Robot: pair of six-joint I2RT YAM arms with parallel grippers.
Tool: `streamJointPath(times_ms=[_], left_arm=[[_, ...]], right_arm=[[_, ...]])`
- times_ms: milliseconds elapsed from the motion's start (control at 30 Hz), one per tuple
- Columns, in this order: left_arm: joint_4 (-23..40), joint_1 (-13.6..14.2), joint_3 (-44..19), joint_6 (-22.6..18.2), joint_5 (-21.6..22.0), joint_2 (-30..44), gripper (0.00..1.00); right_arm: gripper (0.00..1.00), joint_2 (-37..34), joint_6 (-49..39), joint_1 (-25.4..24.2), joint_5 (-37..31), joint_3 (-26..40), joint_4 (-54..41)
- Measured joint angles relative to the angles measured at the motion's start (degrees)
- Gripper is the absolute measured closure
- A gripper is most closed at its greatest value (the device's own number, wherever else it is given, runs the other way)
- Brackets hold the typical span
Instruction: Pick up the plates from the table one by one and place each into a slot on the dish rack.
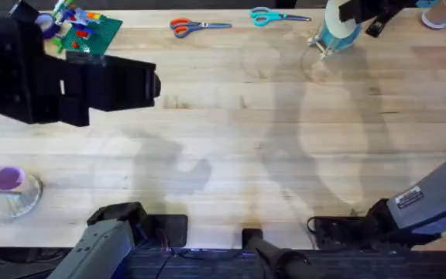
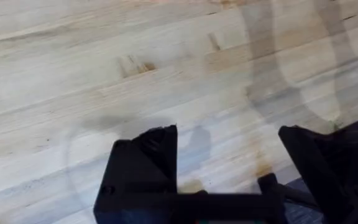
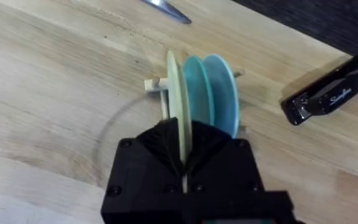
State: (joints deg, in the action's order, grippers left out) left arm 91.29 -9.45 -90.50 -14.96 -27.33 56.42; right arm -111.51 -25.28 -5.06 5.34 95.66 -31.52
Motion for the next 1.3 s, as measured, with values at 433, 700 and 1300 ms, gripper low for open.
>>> streamJointPath(times_ms=[433,700,1300], left_arm=[[0.00,0.00,0.00,0.02,0.00,0.00,0.007],[0.00,0.00,0.00,0.01,0.00,0.00,0.007],[0.00,0.00,0.00,0.02,0.00,0.00,0.006]], right_arm=[[0.970,-2.50,1.27,0.00,0.24,0.00,1.32],[0.960,-2.50,1.28,0.00,0.24,0.00,1.32],[0.857,-2.61,1.29,0.00,0.28,0.00,1.52]])
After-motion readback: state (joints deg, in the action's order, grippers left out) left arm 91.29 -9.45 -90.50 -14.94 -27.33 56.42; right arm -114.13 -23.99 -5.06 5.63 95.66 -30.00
